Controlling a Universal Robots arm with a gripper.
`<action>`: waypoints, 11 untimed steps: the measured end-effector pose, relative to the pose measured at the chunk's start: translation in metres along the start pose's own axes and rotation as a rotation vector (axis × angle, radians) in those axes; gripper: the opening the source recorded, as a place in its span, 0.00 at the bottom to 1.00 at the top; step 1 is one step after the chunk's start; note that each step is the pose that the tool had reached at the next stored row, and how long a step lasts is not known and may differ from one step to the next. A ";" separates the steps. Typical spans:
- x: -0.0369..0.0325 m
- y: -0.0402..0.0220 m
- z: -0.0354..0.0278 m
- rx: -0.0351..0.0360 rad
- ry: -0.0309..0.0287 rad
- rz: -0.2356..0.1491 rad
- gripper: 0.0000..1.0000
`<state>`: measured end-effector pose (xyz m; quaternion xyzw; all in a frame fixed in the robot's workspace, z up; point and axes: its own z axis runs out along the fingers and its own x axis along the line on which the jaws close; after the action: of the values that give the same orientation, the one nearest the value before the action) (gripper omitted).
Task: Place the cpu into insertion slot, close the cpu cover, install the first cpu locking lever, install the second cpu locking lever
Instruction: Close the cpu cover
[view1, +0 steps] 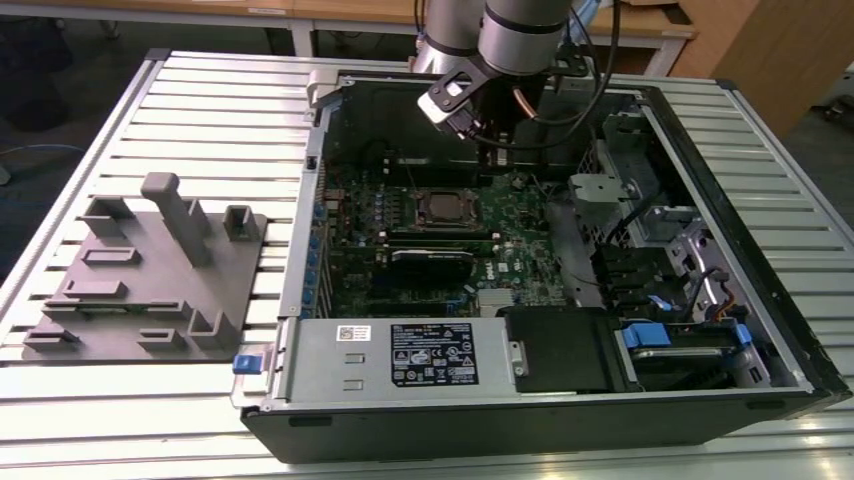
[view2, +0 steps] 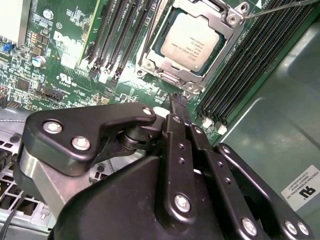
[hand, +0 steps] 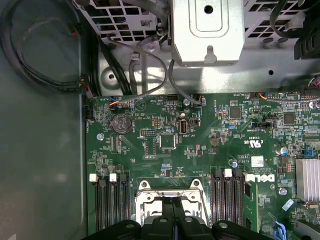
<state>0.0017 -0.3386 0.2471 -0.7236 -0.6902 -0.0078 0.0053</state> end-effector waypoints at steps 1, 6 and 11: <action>0.0000 0.0000 0.0001 0.0011 0.0000 0.000 0.11; 0.0000 0.0000 0.0005 0.0063 -0.0004 0.000 0.11; -0.0007 -0.0012 0.0021 0.0066 0.0012 0.000 0.11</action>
<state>0.0004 -0.3393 0.2450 -0.7236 -0.6902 -0.0060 0.0081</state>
